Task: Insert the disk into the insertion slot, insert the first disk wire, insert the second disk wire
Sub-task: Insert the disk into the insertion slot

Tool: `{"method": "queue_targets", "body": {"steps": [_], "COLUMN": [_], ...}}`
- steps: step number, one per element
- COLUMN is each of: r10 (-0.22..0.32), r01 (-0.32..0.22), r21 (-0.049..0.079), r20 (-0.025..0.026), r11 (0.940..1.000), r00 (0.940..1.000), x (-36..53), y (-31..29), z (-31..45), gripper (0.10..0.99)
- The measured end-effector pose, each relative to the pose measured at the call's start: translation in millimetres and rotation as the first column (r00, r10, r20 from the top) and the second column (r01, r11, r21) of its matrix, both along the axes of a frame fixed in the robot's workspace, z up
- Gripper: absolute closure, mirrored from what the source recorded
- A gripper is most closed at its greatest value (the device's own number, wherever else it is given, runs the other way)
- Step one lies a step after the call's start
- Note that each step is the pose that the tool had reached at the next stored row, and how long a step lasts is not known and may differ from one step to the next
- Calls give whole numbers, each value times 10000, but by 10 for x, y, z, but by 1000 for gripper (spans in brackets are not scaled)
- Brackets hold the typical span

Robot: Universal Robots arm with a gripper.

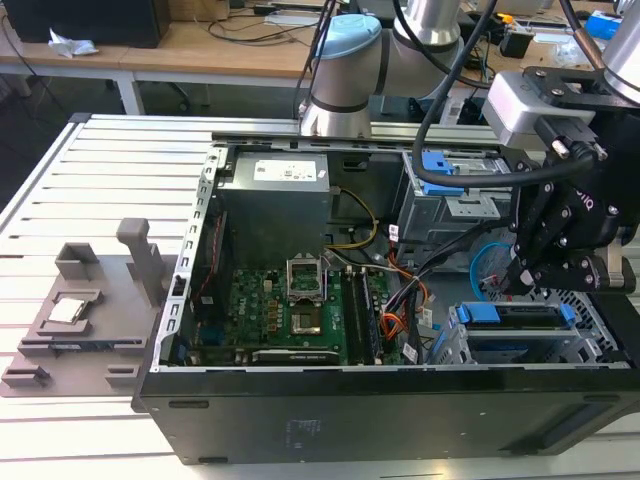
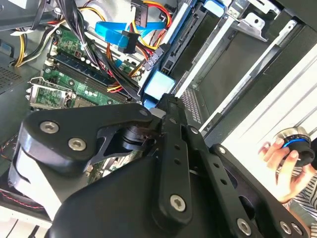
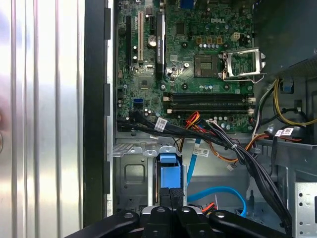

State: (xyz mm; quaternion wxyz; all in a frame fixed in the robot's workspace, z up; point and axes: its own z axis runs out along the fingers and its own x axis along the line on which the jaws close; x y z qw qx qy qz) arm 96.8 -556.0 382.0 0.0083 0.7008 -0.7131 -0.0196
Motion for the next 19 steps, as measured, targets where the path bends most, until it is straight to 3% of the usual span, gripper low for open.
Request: {"method": "queue_targets", "body": {"steps": [4,10,19], "r10": [0,1,0], "r01": [0,-1,0], "r21": [0,3,0], "r20": [-3,-19,-20], "r11": [10000,10000,10000], "r00": [10000,10000,10000], "x": [48,201,268], "y": [1,9,9], "z": [0,-6,-99], "gripper": [980,980,980]}}
